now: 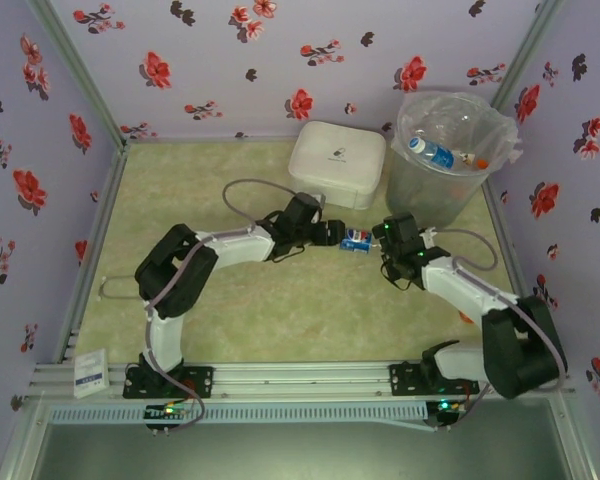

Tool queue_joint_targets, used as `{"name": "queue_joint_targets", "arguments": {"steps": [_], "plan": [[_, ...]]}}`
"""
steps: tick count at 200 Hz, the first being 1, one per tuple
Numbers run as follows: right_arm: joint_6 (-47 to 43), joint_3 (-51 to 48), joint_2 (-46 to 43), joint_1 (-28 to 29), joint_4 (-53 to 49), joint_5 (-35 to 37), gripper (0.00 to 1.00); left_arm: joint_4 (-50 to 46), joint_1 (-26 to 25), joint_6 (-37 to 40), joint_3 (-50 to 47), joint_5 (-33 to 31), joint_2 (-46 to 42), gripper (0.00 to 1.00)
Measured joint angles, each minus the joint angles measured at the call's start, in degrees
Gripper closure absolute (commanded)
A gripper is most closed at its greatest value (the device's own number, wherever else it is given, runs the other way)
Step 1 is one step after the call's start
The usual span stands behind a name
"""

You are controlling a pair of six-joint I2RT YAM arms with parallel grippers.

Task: Put the plastic bottles in the bin

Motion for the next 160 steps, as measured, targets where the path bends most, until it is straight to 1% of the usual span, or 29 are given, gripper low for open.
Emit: {"name": "queue_joint_targets", "arguments": {"steps": [9,41,79,104,130,160], "plan": [[0.3,0.9,2.5,-0.2,0.4,0.0,0.07,0.3,-0.7,-0.7,-0.9,0.0,0.2,0.21],[0.6,5.2,10.5,-1.0,2.5,0.0,0.07,0.2,-2.6,-1.4,-2.0,0.0,0.5,0.21],[0.3,7.9,16.5,-1.5,5.1,-0.7,0.14,0.5,-3.4,-2.0,-3.1,-0.4,0.5,0.21],[-0.7,7.9,16.5,-1.6,5.1,-0.8,0.23,0.6,-3.5,-2.3,-5.9,-1.1,-0.7,0.21],[-2.6,7.5,14.2,-1.6,3.9,0.3,0.4,0.7,-3.5,-2.9,-8.0,-1.6,-3.4,0.21],[-5.6,7.3,9.4,-2.1,0.7,2.3,0.54,1.5,-3.5,-4.1,-11.1,-1.9,-9.3,0.21]]}}
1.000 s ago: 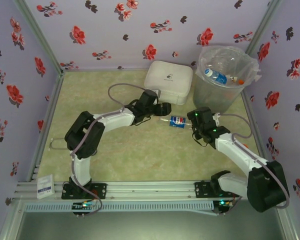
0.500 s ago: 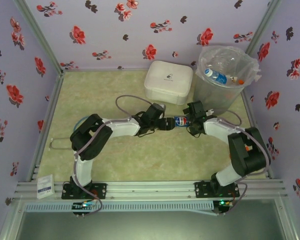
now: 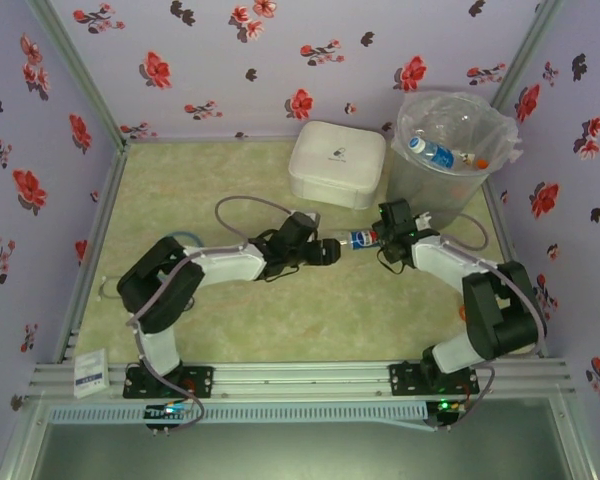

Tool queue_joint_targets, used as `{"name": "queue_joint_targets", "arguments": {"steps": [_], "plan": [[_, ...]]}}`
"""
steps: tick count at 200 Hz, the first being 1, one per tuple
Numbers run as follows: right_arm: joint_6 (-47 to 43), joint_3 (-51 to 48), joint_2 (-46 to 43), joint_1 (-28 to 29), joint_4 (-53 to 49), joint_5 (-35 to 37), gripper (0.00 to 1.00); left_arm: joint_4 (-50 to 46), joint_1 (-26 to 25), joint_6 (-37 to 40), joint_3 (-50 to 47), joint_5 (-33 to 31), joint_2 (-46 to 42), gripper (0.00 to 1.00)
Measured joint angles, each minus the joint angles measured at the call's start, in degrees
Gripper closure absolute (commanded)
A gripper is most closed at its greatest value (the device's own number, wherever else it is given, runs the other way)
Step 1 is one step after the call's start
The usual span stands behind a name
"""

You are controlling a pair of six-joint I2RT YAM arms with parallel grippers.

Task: Put the plastic bottles in the bin

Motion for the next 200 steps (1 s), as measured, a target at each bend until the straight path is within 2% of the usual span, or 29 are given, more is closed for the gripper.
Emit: {"name": "queue_joint_targets", "arguments": {"steps": [30,66,83,107,126,140,163,200], "plan": [[-4.9,-0.1,-8.9,-0.1,-5.8,2.9,0.61,0.4,0.0,-0.7,-4.3,-1.0,-8.2,0.2],[-14.6,1.4,-25.4,0.0,-17.0,6.6,0.65,0.2,0.2,-0.9,-8.2,-2.6,-15.7,0.2],[-21.4,4.7,-33.7,0.3,-22.7,10.9,0.72,-0.5,0.9,-0.8,-8.7,-3.1,-16.7,0.2],[-31.4,14.6,-39.8,0.7,-28.4,18.4,0.73,-2.3,2.5,0.1,-8.7,-3.9,-16.7,0.2],[-41.1,25.2,-37.5,0.6,-29.4,23.8,0.73,-3.4,3.4,0.7,-8.7,-4.0,-16.6,0.2],[-49.1,32.5,-33.0,-0.3,-28.2,25.2,0.72,-4.0,3.5,1.1,-8.3,-4.0,-16.2,0.2],[-59.2,44.0,-21.6,-6.9,-24.2,21.4,0.67,-4.7,3.5,1.9,-7.0,-3.8,-15.3,0.2],[-65.4,60.8,-1.6,-16.0,-20.7,18.6,0.68,-4.8,3.2,2.0,-6.6,-3.3,-15.5,0.2]]}}
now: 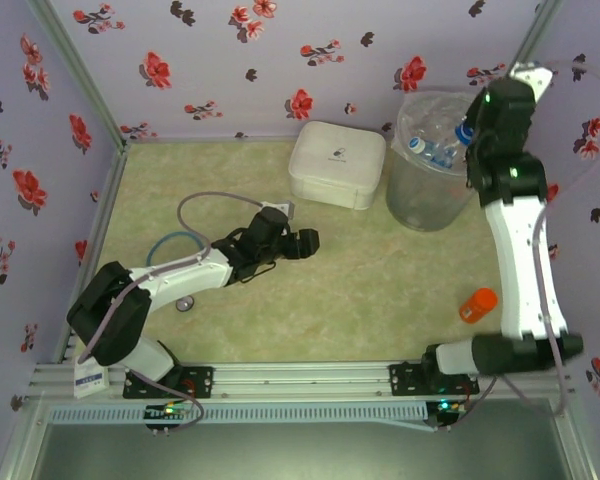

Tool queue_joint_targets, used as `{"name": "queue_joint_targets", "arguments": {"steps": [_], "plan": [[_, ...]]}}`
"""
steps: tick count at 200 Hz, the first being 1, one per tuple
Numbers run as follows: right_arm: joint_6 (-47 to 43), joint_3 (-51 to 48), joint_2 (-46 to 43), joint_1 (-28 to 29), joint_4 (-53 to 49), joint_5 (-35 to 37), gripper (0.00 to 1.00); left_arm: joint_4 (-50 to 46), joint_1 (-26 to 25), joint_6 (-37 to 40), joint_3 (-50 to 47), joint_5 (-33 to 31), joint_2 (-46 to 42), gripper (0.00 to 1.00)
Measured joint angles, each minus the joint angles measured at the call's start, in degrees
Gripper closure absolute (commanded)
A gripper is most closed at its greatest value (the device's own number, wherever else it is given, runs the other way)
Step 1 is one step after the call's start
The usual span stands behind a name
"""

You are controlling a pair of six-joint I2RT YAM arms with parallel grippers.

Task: Put the plastic bottles in the bin

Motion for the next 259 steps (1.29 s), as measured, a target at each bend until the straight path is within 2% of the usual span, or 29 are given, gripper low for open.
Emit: {"name": "queue_joint_targets", "arguments": {"steps": [37,61,101,195,221,259], "plan": [[-0.4,12.3,14.8,-6.2,-2.0,-3.4,0.67,0.0,-0.1,0.0,-2.4,0.2,-3.0,0.19],[-0.4,14.3,18.9,-7.9,-5.1,-4.8,0.67,0.0,-0.1,0.0,-2.7,0.2,-4.3,0.19],[-0.4,12.2,19.4,-9.1,-8.1,-6.7,0.65,0.1,-0.1,0.0,-3.6,0.2,-4.7,0.19],[2.0,0.0,20.9,-9.3,-13.6,-18.9,0.59,0.0,0.0,0.0,-5.1,0.2,-4.7,0.18],[2.5,-0.8,19.7,-8.0,-14.3,-20.9,0.47,0.0,0.2,0.2,-5.1,0.2,-4.7,0.19],[4.0,-1.0,15.6,-5.7,-20.6,-25.5,0.16,-0.7,0.5,0.5,-5.1,0.2,-4.7,0.18]]}}
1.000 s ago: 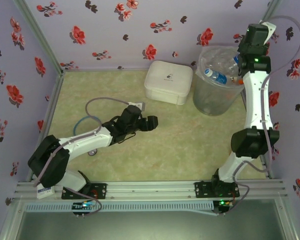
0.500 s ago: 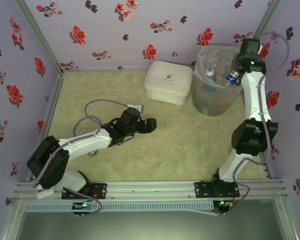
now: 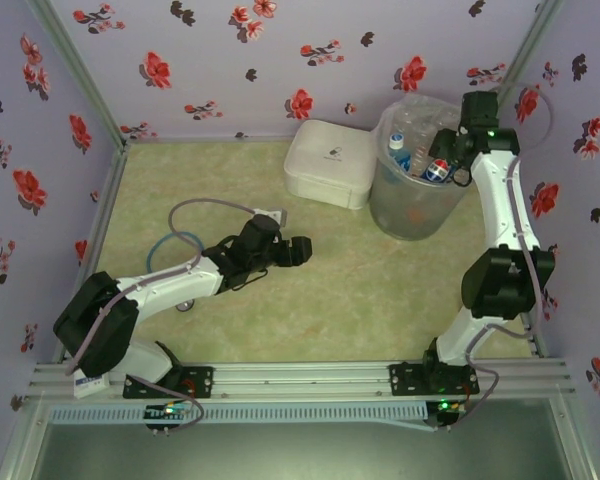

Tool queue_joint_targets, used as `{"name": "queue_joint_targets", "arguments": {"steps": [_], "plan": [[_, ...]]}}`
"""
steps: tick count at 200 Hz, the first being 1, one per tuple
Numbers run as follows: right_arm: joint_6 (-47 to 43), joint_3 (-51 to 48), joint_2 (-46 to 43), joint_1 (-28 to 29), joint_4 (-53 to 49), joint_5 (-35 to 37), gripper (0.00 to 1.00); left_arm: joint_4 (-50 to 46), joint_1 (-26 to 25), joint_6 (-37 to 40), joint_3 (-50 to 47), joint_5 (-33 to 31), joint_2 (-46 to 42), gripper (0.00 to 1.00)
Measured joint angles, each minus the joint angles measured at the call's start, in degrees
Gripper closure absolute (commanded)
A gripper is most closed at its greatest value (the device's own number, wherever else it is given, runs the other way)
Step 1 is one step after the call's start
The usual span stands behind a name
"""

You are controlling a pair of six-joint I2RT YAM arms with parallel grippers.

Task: Put the plastic bottles in the bin

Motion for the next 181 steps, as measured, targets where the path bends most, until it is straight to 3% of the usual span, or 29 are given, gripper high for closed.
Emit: {"name": "queue_joint_targets", "arguments": {"steps": [39,88,145,181], "plan": [[-0.8,7.7,-1.0,0.7,-9.7,1.2,0.09,-1.4,0.3,1.2,0.0,0.0,0.0,0.18],[-1.4,10.9,-5.4,-1.3,-10.7,5.6,0.1,-4.7,1.9,2.9,0.0,-0.2,-4.1,0.17],[-2.7,10.1,-5.7,-6.3,-7.0,5.4,0.3,-5.3,3.8,3.2,-3.7,-0.9,-10.6,0.17],[-2.6,10.8,-0.5,-9.8,-4.5,-1.8,0.33,-5.7,4.1,3.2,-6.1,-0.9,-11.4,0.17]]}}
